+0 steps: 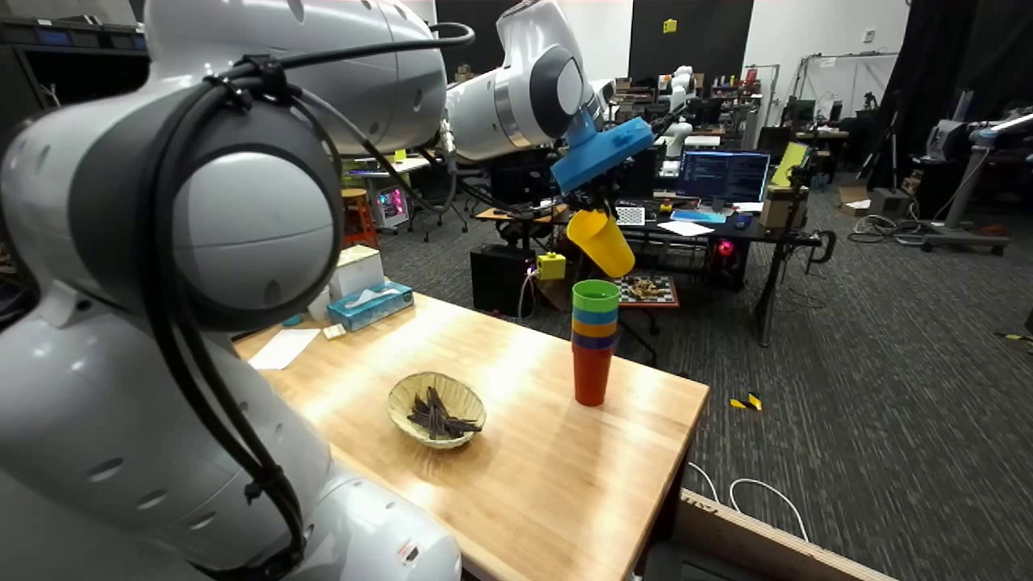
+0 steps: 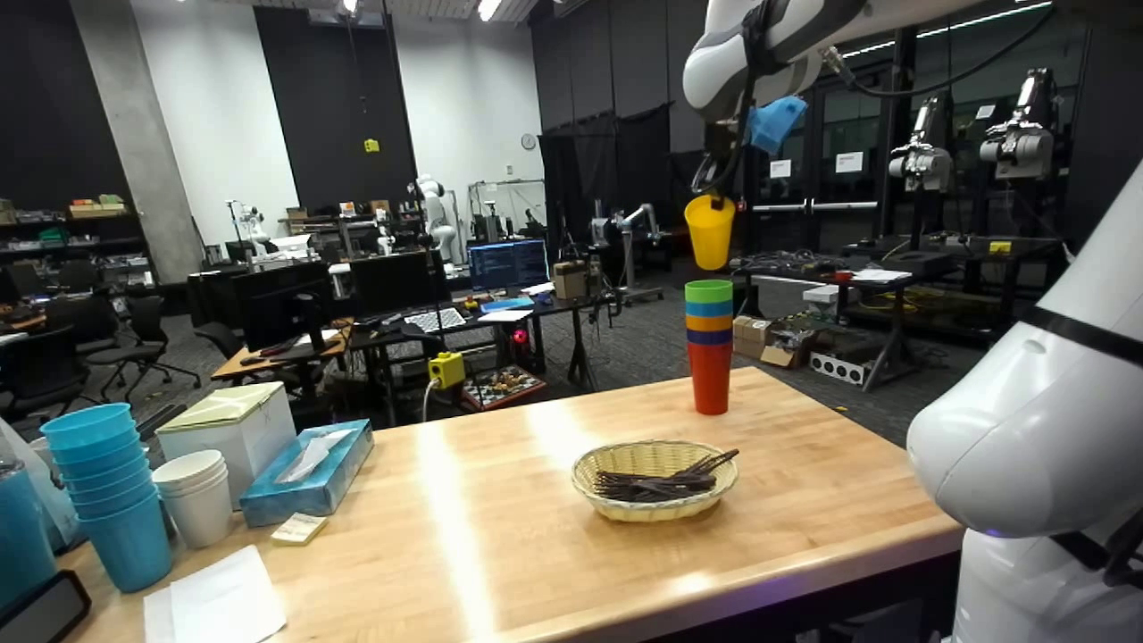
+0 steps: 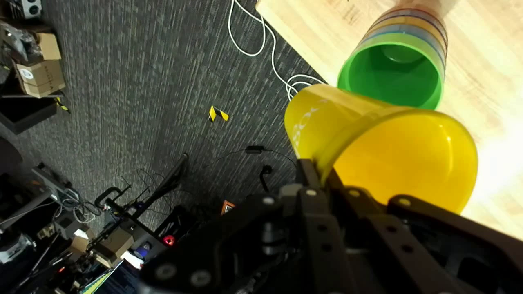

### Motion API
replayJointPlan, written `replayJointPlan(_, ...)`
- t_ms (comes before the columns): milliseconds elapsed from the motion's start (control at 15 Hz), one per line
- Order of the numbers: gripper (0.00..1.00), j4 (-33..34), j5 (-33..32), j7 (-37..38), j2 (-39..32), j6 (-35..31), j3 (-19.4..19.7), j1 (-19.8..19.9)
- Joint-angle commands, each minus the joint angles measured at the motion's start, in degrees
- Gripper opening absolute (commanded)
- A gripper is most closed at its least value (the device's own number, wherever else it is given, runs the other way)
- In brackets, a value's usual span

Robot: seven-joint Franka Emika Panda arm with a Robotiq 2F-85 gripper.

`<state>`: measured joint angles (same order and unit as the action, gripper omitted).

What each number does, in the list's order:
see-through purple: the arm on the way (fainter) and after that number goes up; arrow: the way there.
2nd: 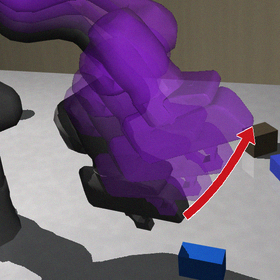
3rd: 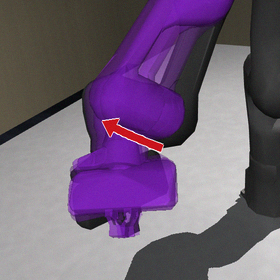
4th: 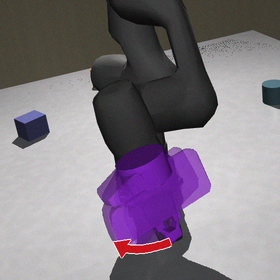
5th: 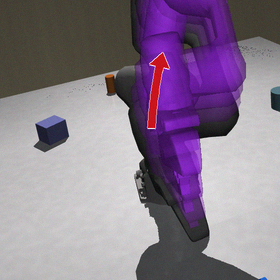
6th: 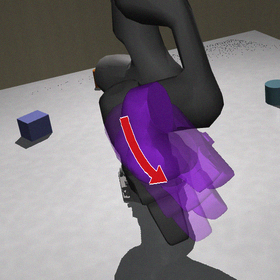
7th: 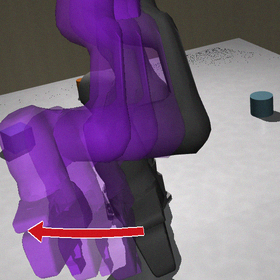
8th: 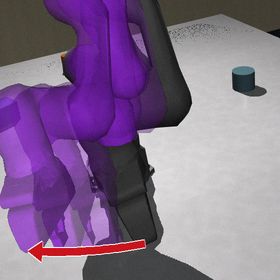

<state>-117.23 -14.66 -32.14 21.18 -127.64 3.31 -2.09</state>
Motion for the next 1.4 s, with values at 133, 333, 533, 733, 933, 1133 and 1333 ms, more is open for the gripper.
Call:
replayJointPlan(133,0.01,-2.5,1.4,-0.9,1.7,-0.4,1.4,-0.4)
replayJointPlan(333,0.01,-2.3,1.5,-0.6,2.0,-0.5,1.2,-0.6)
replayJointPlan(533,0.01,-1.9,3.6,-0.8,2.6,-0.3,1.2,-1.4)
replayJointPlan(733,0.01,-1.7,2.9,-0.4,2.7,0.5,0.2,-1.7)
replayJointPlan(933,0.01,-1.7,3.6,-0.4,3.3,1.8,-0.2,-2.6)
replayJointPlan(1133,0.01,-0.6,4.6,-1.0,4.8,4.4,-0.4,-3.6)
replayJointPlan(1333,0.01,3.3,6.7,-2.2,5.2,10.9,-0.1,-4.7)
